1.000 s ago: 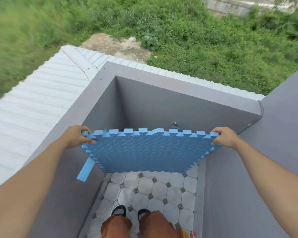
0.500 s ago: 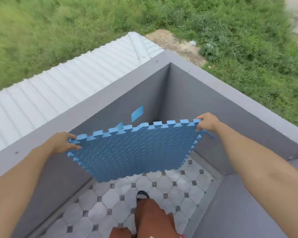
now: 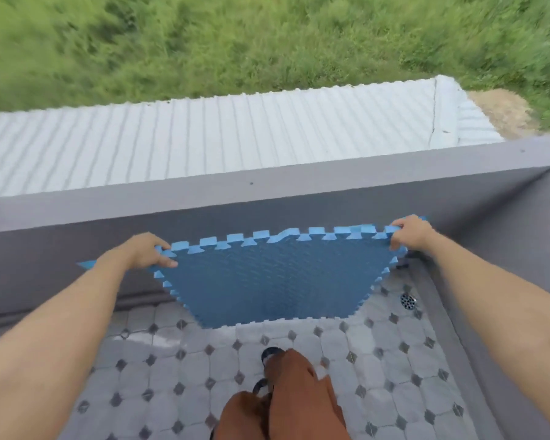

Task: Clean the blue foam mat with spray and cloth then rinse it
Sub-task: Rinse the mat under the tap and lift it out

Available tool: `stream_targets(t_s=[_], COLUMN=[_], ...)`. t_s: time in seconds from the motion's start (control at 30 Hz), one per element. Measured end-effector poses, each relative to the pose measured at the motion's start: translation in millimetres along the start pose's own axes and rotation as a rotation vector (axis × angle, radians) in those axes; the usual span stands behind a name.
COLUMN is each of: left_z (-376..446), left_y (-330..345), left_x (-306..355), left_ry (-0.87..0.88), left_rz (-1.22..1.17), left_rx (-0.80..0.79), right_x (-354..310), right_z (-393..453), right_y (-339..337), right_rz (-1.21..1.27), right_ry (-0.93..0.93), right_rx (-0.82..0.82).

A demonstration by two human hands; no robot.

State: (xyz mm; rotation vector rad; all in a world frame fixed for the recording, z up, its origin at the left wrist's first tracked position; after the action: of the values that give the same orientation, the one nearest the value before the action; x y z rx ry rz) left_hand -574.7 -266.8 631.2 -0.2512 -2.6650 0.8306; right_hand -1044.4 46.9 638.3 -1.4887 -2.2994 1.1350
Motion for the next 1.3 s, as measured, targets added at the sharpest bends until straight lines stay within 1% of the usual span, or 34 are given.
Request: stream_targets(t_s=[0.1,0.2,0.3,0.4,0.5,0.63,0.73,0.8,0.87,0.93,1.1,1.2,1.3], left_z=[-21,-55,-98,-153,-214,-298,-354,-387,-406,-408,-377,-350,-325], left_y=[-13,-3,31,70,111,167,212,243,270,292,327,347,370], left_x=[-81,-170,-252,-321,-377,-422,-434,-440,-448,-459,-500,-523,-541], left_ry=[-0.099,-0.245,-0.372,-0.508,-0.662,-0.818,-0.927,-1.012,-1.054,-1.069,-1.033,-1.012,-1.019], left_rz=[-0.145,-0.292,-0.434,-0.618,-0.766,-0.928,-1.002,-1.037,-1.077,-1.119,-1.255,-1.296,-1.344], left_rx=[0.058,0.093,0.107,0.170,0.270,0.451,0.480,0.525,0.568,0.566,0.562,0.489,0.431], right_x=[-95,-194,-277,-353,-423,-505,-556,-587,-620,-652,-711,-725,-731], right_z=[29,43,44,37,16,-28,-66,-88,-108,-121,-127,-117,-89], right_y=[7,41,98,156,211,282,327,357,387,417,481,519,561], right_rz=[-0.116,-0.298,-0.502,-0.622,-0.725,-0.870,-0.938,-0.979,-1.012,-1.087,-1.166,-1.156,-1.142], right_ry=[-0.146,-0.278,-0.390,-0.523,-0.658,-0.856,-0.976,-1.023,-1.072,-1.106,-1.081,-1.045,-0.993], right_rx=[-0.087,-0.223,-0.340,-0.375,-0.427,-0.474,-0.472,-0.459,-0.443,-0.415,-0.372,-0.361,-0.368])
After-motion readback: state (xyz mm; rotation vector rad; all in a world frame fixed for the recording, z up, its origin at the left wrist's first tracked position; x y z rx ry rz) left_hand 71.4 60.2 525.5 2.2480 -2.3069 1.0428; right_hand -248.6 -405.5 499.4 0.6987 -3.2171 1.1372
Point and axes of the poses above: each hand's wrist, its own z-axis towards the middle knuckle, its own y-axis out of the palm, x = y × z, the point moved 10 cm from there along z, towards the middle knuckle, and after that the axes turned 9 degrees about -x, right-handed, at the moved point
